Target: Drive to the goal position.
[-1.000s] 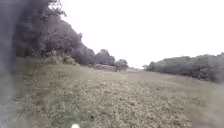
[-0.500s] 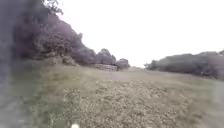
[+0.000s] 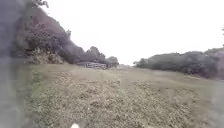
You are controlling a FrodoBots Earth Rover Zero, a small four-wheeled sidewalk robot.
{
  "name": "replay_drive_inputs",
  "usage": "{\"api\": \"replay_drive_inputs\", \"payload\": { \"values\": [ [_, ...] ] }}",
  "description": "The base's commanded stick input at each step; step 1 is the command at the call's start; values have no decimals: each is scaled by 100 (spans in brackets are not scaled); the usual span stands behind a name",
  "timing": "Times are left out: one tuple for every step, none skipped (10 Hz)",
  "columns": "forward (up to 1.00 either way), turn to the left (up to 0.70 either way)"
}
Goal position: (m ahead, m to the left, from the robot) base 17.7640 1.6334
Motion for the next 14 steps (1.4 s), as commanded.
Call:
{"api": "replay_drive_inputs", "payload": {
  "values": [
    [70, 0],
    [70, 0],
    [70, 0],
    [70, 0],
    [70, 0],
    [70, 0],
    [70, 0],
    [70, 0],
    [70, 0],
    [70, 0],
    [70, 0],
    [70, 0],
    [70, 0],
    [70, 0]
  ]
}}
